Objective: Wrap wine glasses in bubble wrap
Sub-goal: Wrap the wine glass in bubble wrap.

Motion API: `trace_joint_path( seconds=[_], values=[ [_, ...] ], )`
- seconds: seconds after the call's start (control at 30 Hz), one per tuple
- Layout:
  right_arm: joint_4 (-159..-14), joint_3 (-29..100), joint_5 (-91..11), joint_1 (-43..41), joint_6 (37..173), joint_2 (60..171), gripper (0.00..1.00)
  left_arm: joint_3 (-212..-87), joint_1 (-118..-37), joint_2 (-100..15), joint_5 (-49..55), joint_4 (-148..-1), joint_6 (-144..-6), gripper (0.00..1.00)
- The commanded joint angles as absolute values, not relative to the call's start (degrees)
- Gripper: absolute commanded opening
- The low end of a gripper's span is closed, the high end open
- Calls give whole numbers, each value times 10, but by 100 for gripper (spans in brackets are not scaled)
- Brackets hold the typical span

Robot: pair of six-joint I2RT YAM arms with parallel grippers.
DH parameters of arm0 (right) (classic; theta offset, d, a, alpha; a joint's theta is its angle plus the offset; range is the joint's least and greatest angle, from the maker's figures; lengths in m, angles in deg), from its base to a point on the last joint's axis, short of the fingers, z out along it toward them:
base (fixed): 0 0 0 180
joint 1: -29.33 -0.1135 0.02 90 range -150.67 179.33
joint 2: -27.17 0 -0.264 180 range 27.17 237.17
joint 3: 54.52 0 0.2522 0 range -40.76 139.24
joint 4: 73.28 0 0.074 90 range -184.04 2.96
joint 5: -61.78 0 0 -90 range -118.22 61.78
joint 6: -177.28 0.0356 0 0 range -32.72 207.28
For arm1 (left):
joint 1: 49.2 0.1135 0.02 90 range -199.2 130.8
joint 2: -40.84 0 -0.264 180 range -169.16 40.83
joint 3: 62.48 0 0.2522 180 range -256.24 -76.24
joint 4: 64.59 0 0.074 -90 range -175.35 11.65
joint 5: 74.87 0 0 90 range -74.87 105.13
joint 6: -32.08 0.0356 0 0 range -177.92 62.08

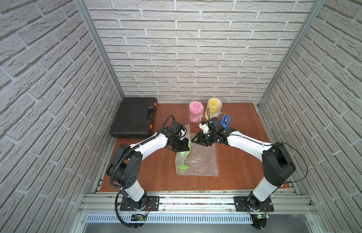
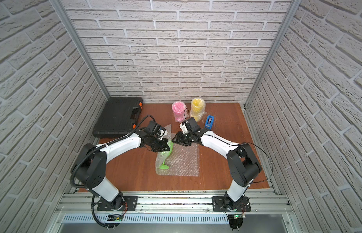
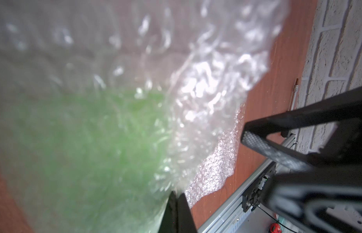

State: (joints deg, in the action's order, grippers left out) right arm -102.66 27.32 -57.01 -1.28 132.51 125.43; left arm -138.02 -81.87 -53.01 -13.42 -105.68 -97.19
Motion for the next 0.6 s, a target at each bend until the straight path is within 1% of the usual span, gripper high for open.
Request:
trace_joint_path(
  seconds=[0.0, 0.1, 0.2, 0.3, 0.4, 0.43, 0.47, 0.57],
  values=[
    [-993, 283, -612, -18, 1348, 1286, 44, -1390, -823, -532, -150, -1041, -974, 0],
    [-1003, 294, -617, -18, 1343, 1309, 42, -1385, -824, -527, -157, -1030, -982, 0],
    [-1002, 293, -625, -18, 1339, 1323, 36, -1382, -824, -526, -165, -1020, -988, 1],
    [-1020, 293, -608, -18, 1330, 1322, 22, -1382, -824, -523, -165, -1018, -991, 2],
    [-1042, 293, -585, -17, 1317, 1317, 9, -1392, -825, -509, -148, -1036, -991, 6],
    [-1048, 292, -578, -17, 1312, 1317, 6, -1397, -824, -503, -140, -1047, -989, 11],
    [-1053, 292, -574, -16, 1307, 1318, 3, -1405, -824, -496, -125, -1061, -989, 19],
    [-1068, 291, -564, -14, 1297, 1319, 3, -1437, -828, -482, -68, -1124, -983, 41]
  ],
)
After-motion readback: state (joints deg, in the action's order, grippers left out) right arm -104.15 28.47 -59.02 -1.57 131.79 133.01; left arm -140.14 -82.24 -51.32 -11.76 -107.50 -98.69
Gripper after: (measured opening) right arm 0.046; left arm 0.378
